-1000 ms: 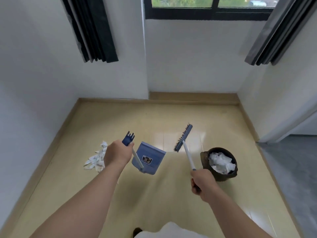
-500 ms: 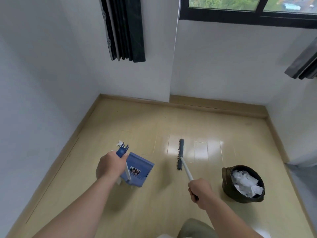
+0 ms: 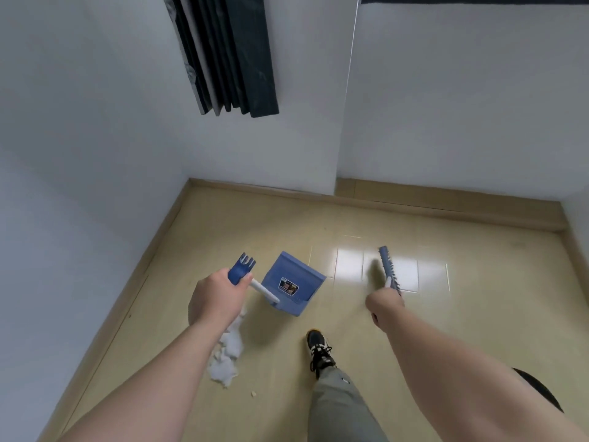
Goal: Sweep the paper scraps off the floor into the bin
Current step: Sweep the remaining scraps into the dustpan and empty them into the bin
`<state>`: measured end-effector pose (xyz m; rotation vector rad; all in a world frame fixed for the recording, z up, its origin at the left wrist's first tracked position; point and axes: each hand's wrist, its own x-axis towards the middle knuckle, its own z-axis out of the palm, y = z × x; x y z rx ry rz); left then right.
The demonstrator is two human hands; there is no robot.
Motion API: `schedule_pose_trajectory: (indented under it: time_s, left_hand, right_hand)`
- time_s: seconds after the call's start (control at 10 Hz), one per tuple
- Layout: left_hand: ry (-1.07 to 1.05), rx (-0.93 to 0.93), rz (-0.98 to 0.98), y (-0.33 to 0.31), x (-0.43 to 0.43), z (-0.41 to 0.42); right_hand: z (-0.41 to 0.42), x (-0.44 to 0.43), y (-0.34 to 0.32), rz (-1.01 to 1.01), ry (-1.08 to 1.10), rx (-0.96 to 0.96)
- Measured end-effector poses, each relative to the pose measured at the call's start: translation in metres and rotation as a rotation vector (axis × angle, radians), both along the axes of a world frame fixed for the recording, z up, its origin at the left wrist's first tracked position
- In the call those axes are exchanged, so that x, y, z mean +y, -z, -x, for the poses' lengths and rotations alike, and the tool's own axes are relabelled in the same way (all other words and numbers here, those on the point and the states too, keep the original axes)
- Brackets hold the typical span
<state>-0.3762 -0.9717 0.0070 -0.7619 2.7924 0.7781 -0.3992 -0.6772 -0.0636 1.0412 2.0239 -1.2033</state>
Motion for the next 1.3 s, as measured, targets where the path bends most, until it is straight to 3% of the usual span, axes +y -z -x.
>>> schedule_pose_trajectory:
  time_s: [0.3, 0.4, 0.5, 0.7, 0.8, 1.1, 1.3]
  left_hand:
    - [-0.126, -0.035, 0.038, 0.05, -0.016, 0.212]
    - [-0.209, -0.013, 0.04, 0.063, -0.039, 0.245]
    - [-0.302, 0.019, 0.032, 0.065, -0.066, 0.253]
    - [-0.39, 0.062, 0.092, 0.043, -0.116, 0.226]
    - [-0.425, 0.078, 0.114, 0.028, -0.139, 0.196]
    - [-0.55, 0.065, 0.133, 0.008, -0.221, 0.037]
    - [-0.605, -0.005, 0.089, 0.002, -0.257, -0.071]
  right_hand:
    - [0.249, -0.031, 0.059, -0.142, -0.374, -0.195]
    - [0.295, -0.073, 0.075, -0.316, -0.609, -0.282]
    - [0.3, -0.102, 0.077, -0.346, -0.726, -0.118]
    - [0.258, -0.17, 0.056, -0.36, -1.303, -0.164]
    - [0.222, -0.195, 0.051, -0.346, -1.409, -0.19]
    - [0.096, -0.259, 0.022, -0.362, -1.421, -0.244]
    - [0.037, -0.29, -0.007, -0.396, -1.192, -0.183]
